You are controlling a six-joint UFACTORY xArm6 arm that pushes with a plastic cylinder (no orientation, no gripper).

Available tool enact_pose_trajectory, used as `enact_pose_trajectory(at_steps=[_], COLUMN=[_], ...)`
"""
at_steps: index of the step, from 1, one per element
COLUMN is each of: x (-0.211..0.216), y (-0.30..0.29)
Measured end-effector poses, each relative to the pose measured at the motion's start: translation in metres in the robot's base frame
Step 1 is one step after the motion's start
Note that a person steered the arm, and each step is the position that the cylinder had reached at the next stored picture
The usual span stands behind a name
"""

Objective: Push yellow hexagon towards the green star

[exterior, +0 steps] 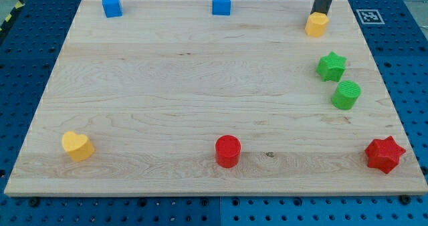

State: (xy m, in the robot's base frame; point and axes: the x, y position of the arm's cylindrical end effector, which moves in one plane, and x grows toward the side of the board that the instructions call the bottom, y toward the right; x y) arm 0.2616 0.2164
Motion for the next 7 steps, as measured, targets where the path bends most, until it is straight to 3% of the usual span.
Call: enact_pose_trajectory(at_steps=[5, 7], x=[0.050, 0.075], y=[-0.060, -0.194])
